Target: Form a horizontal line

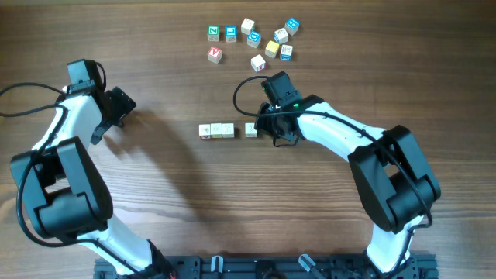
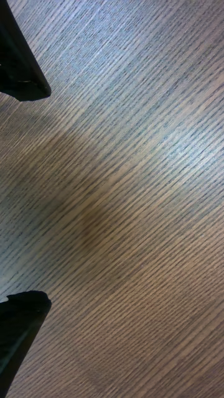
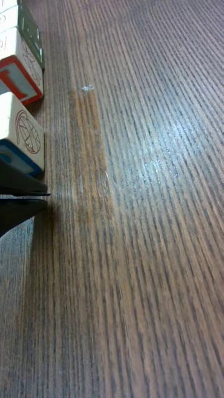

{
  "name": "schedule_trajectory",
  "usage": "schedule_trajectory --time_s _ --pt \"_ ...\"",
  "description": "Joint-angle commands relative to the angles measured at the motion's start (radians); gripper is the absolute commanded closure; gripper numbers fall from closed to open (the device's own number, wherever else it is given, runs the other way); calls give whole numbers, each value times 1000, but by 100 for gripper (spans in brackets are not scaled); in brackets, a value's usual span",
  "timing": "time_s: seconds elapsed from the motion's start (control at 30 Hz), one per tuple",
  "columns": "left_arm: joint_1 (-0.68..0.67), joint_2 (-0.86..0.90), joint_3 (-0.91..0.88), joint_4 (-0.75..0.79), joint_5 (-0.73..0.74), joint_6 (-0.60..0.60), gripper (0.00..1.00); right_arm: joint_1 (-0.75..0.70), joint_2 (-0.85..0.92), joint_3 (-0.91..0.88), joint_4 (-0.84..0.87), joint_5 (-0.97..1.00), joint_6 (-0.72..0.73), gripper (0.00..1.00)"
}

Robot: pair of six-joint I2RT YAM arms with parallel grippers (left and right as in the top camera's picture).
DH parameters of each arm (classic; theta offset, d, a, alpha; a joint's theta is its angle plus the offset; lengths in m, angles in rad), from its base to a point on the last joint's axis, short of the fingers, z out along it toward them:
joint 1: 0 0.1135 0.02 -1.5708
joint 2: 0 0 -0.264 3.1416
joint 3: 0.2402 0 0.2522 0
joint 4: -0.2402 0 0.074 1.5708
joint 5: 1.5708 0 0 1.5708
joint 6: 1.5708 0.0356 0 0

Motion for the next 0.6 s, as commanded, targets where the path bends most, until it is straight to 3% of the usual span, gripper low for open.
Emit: schedule_trajectory --time_s 0.0,0.57 --pt "-1 7 -3 0 1 -9 0 1 12 -2 8 32 7 95" --pt "-1 7 -3 0 1 -9 0 1 12 -2 14 32 5 95"
